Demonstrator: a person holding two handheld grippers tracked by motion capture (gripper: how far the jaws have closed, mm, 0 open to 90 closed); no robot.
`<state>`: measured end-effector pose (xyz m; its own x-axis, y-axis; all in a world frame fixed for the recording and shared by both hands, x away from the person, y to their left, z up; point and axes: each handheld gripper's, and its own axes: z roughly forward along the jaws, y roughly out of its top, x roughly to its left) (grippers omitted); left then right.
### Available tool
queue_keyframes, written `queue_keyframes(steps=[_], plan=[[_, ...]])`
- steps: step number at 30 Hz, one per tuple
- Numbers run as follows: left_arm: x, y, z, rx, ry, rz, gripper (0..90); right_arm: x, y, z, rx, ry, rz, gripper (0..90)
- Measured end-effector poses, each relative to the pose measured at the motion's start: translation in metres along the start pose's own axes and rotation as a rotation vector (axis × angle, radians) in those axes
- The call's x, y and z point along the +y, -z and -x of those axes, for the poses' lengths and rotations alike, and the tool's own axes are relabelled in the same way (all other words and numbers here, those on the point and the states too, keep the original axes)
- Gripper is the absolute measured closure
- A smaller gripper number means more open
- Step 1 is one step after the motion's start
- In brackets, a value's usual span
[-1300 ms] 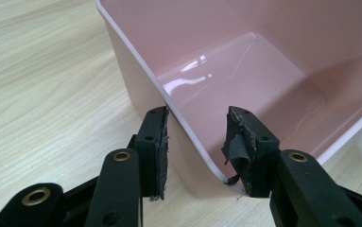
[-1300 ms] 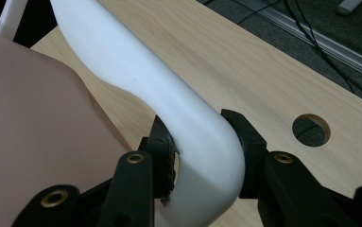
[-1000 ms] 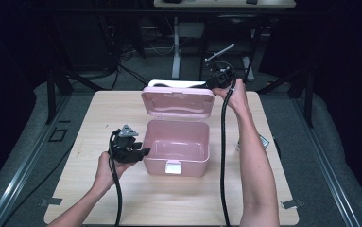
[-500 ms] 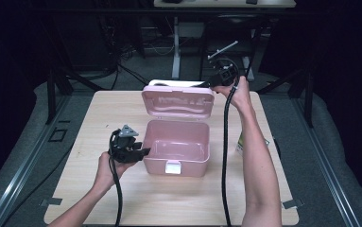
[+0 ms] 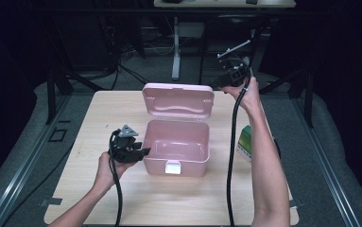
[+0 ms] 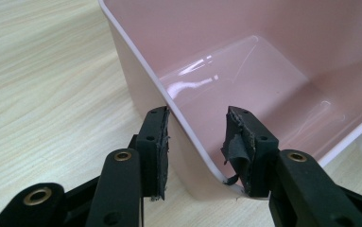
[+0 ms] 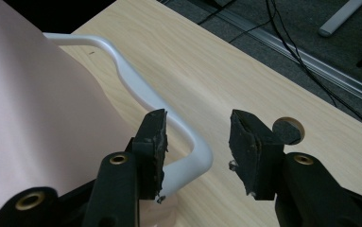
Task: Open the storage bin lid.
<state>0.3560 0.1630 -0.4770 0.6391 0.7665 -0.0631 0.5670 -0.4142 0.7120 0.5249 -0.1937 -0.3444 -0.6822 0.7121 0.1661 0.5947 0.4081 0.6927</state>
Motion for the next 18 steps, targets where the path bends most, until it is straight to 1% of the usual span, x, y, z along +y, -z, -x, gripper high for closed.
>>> queue_keyframes(steps=[5, 8, 11, 14, 16, 18], plan=[[0.0, 0.0, 0.0, -0.001, 0.001, 0.001, 59.9, -0.007, 0.006, 0.001, 0.0, -0.005, 0.005, 53.9], [0.0, 0.0, 0.0, -0.002, 0.001, -0.001, 59.8, -0.012, 0.01, 0.002, 0.006, 0.002, 0.014, 53.4], [0.0, 0.0, 0.0, -0.002, 0.002, 0.001, 59.9, -0.017, 0.012, 0.002, 0.002, 0.009, 0.003, 52.7], [0.0, 0.0, 0.0, -0.001, 0.001, 0.002, 59.9, -0.023, 0.012, 0.004, 0.007, 0.008, 0.006, 52.1], [0.0, 0.0, 0.0, -0.001, 0.001, 0.002, 59.8, -0.027, 0.012, 0.003, 0.004, 0.018, -0.005, 52.1], [0.0, 0.0, 0.0, 0.0, 0.001, 0.001, 59.9, -0.031, 0.012, 0.003, 0.005, 0.029, -0.004, 52.5]])
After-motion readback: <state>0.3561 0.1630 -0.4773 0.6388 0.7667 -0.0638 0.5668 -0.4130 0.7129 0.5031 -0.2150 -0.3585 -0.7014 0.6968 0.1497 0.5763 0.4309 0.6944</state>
